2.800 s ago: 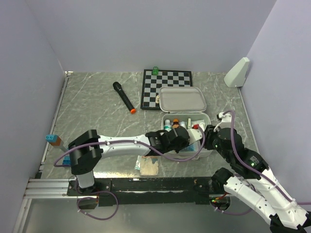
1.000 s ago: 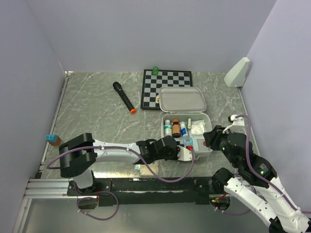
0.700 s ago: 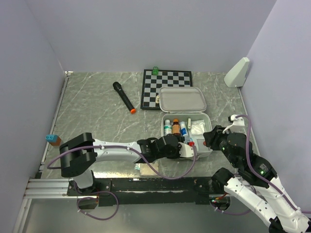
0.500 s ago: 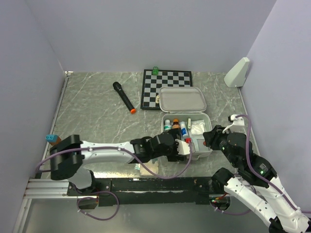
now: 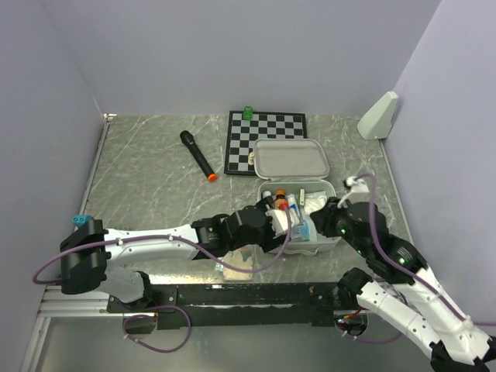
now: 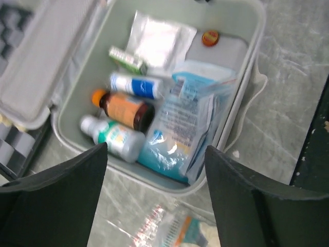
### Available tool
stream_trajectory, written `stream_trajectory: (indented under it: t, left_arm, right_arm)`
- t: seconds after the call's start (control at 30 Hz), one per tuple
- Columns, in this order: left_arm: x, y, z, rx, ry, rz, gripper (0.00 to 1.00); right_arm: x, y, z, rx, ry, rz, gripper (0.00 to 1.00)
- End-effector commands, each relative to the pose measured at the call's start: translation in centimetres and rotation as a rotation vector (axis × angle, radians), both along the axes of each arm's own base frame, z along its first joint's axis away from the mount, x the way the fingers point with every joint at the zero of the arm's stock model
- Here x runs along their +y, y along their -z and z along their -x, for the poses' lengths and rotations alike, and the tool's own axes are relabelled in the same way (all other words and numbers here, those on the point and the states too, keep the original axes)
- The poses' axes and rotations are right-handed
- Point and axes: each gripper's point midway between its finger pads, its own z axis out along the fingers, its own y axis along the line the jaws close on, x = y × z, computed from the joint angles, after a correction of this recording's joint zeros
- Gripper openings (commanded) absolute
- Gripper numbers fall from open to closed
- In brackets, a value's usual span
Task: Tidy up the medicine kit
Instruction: Place the medical item at the medicine box.
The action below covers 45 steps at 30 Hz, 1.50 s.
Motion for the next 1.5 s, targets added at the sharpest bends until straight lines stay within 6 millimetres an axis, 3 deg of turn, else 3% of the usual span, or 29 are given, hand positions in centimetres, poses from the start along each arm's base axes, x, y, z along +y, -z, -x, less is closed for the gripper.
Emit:
stream_trajectory:
  t: [0.0, 0.23, 0.37, 0.67, 0.9, 1.07, 1.17, 1.47]
  left_arm:
    - [1.3, 0.3, -1.4, 0.251, -0.191, 0.136, 0.77]
    - [5.7, -0.5, -2.6, 0.330, -0.407, 0.316, 0.69]
    - [6.8, -0.7, -2.2, 0.360, -0.438, 0.368, 0.66]
    - [7.4, 0.5, -1.8, 0.380, -0.451, 0.357, 0.66]
    - [7.4, 0.9, -1.8, 0.383, -0.455, 0.353, 0.66]
    - [7.4, 1.7, -1.9, 0.389, -0.474, 0.326, 0.68]
    - [7.5, 1.6, -2.1, 0.385, -0.481, 0.325, 0.70]
    - [7.7, 0.8, -2.2, 0.380, -0.489, 0.353, 0.75]
  right_arm:
    - [4.2, 2.9, 0.2, 0.114, -0.189, -0.002, 0.30]
    - [6.4, 7.3, 0.5, 0.246, -0.274, 0.008, 0.23]
    - [7.1, 9.5, 1.0, 0.324, -0.307, 0.020, 0.19]
    - [6.5, 13.8, 1.7, 0.467, -0.276, 0.089, 0.18]
    - [4.7, 14.5, 0.6, 0.498, -0.130, 0.148, 0.24]
    - [3.9, 14.9, 0.4, 0.525, -0.079, 0.191, 0.39]
    - [3.4, 14.2, -0.3, 0.494, -0.026, 0.192, 0.42]
    - [3.1, 6.7, -1.7, 0.271, 0.011, 0.066, 0.49]
